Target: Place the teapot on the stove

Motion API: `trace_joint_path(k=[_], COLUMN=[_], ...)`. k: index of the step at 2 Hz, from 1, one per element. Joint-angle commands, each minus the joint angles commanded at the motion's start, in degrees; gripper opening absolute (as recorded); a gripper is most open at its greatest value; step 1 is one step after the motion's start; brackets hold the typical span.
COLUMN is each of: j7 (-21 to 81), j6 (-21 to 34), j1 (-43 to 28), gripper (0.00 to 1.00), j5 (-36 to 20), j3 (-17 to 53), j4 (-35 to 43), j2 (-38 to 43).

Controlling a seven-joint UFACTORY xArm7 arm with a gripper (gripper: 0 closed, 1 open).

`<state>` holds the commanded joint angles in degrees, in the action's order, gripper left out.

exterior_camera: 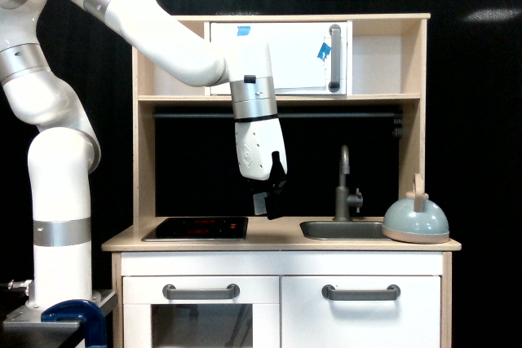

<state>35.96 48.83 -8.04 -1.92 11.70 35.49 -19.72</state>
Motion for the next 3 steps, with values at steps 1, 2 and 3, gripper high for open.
trace_joint_path(k=[1, 2, 3], j7=[20.95, 37.81, 57.04], j6=[1.49, 7.33, 19.37], j1=[-2.84, -1.37, 7.77], gripper=[1.0, 1.0, 1.0], j5=[-9.22, -17.54, -31.92], j3=[5.75, 6.81, 3.97], j4=[12.61, 28.48, 45.39], j2=[10.77, 24.69, 36.97])
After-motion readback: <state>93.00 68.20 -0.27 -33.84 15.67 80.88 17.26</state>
